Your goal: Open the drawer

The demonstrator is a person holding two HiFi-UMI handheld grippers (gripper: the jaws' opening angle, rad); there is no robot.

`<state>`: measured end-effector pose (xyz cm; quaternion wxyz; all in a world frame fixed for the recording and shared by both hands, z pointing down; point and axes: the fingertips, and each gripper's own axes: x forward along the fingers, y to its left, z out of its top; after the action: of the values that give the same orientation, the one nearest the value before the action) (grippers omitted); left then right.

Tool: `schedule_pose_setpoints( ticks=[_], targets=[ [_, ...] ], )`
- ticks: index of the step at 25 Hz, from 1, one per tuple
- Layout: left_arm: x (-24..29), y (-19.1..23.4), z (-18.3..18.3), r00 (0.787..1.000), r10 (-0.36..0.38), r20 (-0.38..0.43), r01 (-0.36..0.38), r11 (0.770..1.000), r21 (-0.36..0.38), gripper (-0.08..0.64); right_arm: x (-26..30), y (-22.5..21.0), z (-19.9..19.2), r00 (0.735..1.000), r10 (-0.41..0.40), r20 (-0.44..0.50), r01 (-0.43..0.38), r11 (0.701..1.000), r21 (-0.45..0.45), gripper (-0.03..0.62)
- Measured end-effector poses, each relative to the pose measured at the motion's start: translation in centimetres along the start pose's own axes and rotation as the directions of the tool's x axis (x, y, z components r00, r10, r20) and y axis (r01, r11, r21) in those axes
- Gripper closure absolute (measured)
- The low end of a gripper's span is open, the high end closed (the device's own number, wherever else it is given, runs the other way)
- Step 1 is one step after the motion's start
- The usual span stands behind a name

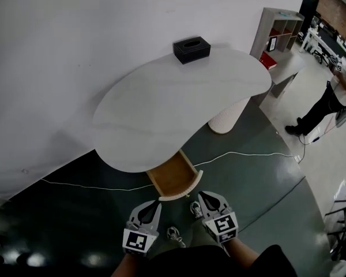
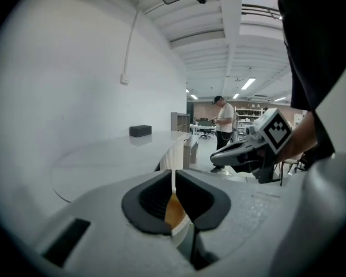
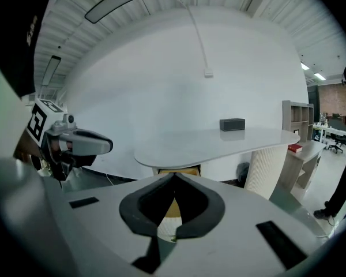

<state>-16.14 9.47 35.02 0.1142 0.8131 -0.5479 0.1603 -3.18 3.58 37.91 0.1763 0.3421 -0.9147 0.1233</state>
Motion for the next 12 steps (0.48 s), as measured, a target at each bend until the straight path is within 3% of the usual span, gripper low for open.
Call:
schedule_pose_setpoints(
  ticks=[4, 12],
  targets=[
    [-1.4, 0.8, 2.1, 0.999, 0.033, 0.034, -0.033, 0.999, -0.007, 0.534, -0.8, 0.7, 3.7, 1.0, 0.007, 0.03, -0.007, 1.0, 0.005, 0.588],
    [-3.8, 0.8, 3.9, 0.997, 0.062, 0.045, -0.06, 0.998, -0.031, 0.54, -2.0, 1.7, 6.8, 0.998, 0.04, 0.047, -0.039, 0.999, -0.012, 0.588]
  ],
)
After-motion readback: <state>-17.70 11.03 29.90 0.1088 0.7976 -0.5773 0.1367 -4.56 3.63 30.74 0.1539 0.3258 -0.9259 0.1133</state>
